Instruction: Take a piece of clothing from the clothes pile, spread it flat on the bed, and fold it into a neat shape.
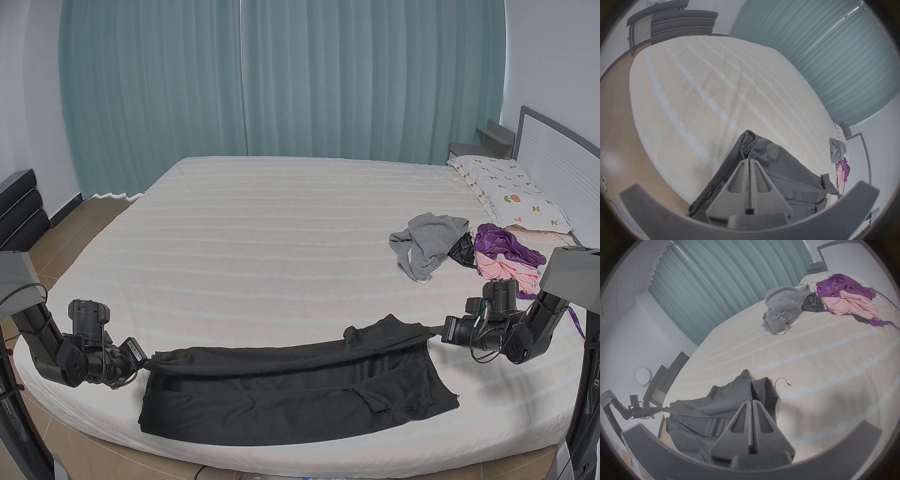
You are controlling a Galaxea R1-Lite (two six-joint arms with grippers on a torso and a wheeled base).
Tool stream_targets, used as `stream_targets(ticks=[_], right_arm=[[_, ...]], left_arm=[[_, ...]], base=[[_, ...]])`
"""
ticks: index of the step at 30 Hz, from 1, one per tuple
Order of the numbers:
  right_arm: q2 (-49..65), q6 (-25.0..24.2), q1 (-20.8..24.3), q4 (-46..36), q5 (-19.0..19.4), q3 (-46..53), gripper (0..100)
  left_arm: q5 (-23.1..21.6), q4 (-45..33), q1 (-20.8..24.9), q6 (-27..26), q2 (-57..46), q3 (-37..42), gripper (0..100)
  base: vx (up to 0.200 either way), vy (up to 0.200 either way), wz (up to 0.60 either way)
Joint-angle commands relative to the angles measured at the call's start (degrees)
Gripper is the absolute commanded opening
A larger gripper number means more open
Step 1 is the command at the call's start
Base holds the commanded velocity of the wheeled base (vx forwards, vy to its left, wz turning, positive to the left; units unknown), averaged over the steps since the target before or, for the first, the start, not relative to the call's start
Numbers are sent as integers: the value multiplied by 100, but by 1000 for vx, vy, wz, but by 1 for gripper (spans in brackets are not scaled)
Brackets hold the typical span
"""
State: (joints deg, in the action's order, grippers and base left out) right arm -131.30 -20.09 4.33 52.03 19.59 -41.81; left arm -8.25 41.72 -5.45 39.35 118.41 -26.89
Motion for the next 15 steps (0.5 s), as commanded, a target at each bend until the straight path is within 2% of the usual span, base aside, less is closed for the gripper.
stream_targets(ticks=[1, 6, 14, 15], right_arm=[[35, 31, -2, 0, 10, 94, 0], [8, 49, -2, -9, 19, 174, 0], [-141, 541, 51, -35, 71, 428, 0], [-150, 629, 51, -88, 71, 446, 0]], left_arm=[[-1, -6, -44, -15, -151, 96, 0], [-1, -6, -35, -68, -107, 255, 0], [17, -6, 0, -138, 227, 422, 0], [-1, -6, 0, -270, 279, 448, 0]], base=[[0, 0, 0], [0, 0, 0], [0, 0, 0], [0, 0, 0]])
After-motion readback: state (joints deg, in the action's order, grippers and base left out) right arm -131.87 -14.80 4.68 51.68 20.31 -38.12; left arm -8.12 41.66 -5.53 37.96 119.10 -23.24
